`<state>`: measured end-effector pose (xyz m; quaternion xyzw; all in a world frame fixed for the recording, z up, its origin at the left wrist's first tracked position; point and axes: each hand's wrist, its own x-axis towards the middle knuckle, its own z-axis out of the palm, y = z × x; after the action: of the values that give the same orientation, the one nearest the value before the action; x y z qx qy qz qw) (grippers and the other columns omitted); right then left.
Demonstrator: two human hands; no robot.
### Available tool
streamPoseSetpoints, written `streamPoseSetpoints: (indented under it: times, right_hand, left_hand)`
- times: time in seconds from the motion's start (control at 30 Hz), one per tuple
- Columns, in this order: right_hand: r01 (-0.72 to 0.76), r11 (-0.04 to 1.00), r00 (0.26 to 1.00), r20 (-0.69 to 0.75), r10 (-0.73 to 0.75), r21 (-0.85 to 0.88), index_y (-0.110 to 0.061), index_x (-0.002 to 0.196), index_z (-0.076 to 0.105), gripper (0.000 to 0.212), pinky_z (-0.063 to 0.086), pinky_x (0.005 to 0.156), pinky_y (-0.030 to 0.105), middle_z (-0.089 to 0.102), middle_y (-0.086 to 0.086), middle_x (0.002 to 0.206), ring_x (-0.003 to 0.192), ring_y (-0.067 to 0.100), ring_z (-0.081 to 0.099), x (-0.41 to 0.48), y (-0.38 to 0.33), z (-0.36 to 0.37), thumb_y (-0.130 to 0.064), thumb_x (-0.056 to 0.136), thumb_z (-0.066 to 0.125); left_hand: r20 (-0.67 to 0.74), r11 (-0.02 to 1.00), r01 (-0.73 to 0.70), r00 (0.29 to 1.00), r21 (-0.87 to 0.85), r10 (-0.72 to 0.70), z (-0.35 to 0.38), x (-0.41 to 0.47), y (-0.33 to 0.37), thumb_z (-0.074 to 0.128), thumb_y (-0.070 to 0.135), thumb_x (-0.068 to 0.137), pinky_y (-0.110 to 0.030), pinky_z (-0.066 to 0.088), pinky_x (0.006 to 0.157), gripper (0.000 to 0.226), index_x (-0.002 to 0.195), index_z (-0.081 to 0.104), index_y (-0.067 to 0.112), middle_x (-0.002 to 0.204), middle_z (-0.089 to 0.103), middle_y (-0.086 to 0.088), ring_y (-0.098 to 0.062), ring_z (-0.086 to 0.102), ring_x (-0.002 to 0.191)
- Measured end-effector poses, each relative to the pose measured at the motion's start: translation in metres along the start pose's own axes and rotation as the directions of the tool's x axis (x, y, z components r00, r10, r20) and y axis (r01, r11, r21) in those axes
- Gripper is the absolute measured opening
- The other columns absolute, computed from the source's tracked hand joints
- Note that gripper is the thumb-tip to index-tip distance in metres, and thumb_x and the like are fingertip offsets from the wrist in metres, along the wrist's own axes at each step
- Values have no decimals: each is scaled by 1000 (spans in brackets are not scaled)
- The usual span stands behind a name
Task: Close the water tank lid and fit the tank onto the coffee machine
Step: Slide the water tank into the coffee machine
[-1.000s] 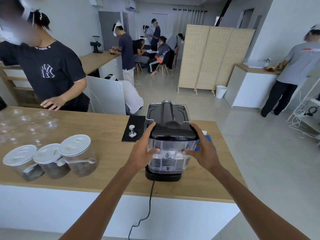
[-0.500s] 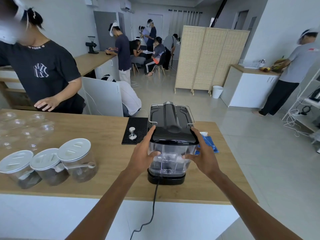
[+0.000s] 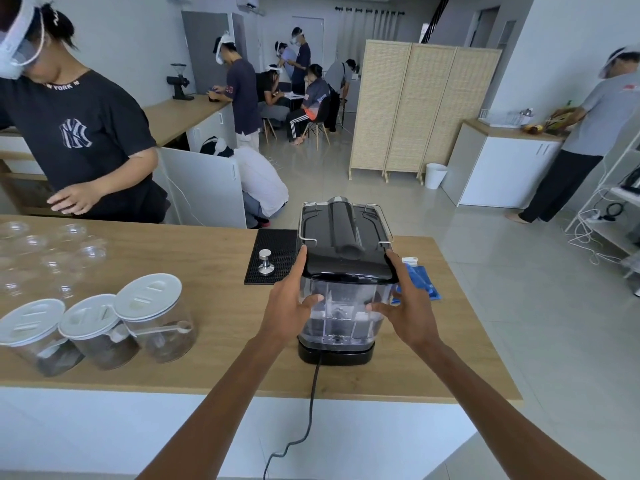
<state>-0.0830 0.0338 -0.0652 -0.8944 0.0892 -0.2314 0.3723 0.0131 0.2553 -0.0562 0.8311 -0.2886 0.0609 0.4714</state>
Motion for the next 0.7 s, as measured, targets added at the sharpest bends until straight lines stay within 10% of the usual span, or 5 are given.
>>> streamPoseSetpoints:
  times: [0.13, 0.3, 0.47, 0.7]
  right_hand:
    - [-25, 1000, 1000, -10, 25, -1, -42, 152, 19, 107, 60, 79, 45, 64, -22, 113, 97, 18, 66, 1, 4, 3, -18, 72, 85]
    - [-43, 998, 999, -8, 43, 41, -53, 149, 15, 102, 58, 91, 39, 56, -20, 136, 113, 14, 64, -4, 8, 10, -24, 77, 81]
    - [-70, 997, 997, -26, 70, 14, -48, 151, 15, 99, 60, 78, 48, 67, 6, 121, 97, 30, 68, -6, 15, 13, -34, 77, 79]
    - [-84, 996, 996, -36, 85, 31, -44, 152, 16, 98, 61, 83, 38, 63, -3, 130, 102, 20, 68, -9, 14, 15, -35, 78, 79]
  left_hand:
    - [-6, 1000, 7, 1000, 20, -7, 4, -2, -1, 64, 40, 88, -24, 29, 51, 88, 154, 7, 36, 64, 33, -4, -9, 30, 55]
    - [-12, 999, -24, 1000, 32, 25, 9, -7, -7, 49, 50, 85, -20, 30, 46, 84, 154, 10, 24, 56, 31, 3, -8, 31, 48]
    - [-5, 997, -50, 999, 64, 50, 9, -8, -12, 41, 60, 78, -19, 28, 42, 91, 155, 11, 22, 52, 28, 10, -9, 37, 47]
    - [-26, 999, -42, 999, 8, 42, 17, -14, -20, 58, 41, 90, -20, 28, 37, 83, 155, 10, 25, 51, 38, 1, -13, 36, 40]
